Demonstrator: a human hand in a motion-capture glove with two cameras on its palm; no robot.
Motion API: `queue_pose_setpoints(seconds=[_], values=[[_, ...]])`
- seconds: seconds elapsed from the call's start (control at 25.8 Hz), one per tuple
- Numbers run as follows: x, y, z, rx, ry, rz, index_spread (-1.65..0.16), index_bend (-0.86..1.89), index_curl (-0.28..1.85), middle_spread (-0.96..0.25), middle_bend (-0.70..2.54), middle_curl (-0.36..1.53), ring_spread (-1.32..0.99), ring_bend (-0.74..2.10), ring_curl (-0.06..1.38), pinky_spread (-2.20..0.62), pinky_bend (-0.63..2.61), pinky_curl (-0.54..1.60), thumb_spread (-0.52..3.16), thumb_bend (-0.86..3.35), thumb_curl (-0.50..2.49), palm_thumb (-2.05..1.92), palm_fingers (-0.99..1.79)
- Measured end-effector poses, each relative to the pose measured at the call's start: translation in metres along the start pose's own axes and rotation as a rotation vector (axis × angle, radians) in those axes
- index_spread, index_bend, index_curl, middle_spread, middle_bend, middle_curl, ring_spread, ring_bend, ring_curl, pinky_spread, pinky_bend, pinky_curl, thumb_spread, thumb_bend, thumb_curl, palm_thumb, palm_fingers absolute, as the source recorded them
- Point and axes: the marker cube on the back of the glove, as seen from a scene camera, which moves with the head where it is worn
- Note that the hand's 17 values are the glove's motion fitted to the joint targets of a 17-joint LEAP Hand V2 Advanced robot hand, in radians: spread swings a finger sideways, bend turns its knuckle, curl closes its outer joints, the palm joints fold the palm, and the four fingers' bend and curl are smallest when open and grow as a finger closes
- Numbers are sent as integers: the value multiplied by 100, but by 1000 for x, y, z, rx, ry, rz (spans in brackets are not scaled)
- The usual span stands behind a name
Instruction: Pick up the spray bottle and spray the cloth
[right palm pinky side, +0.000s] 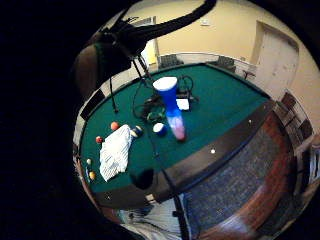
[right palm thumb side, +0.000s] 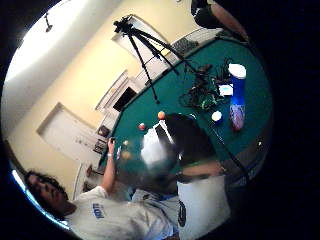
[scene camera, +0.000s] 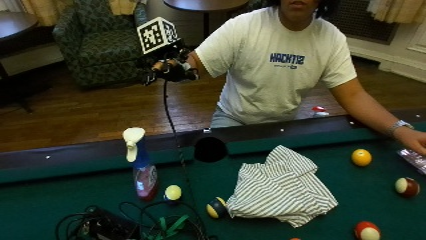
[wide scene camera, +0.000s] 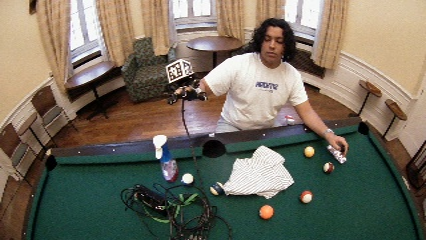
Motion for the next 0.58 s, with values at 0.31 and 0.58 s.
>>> queue_pose_setpoints(seconds=[0.31, 0.58], values=[[30, 5, 17, -8, -35, 88, -33, 16, 17, 0, 24, 16, 2, 41, 19, 18, 40, 20, 76, 22, 13, 44, 65], [72, 20, 40, -42, -114, 181, -37, 13, 19, -1, 25, 21, 2, 41, 23, 21, 40, 24, 93, 18, 16, 47, 63]])
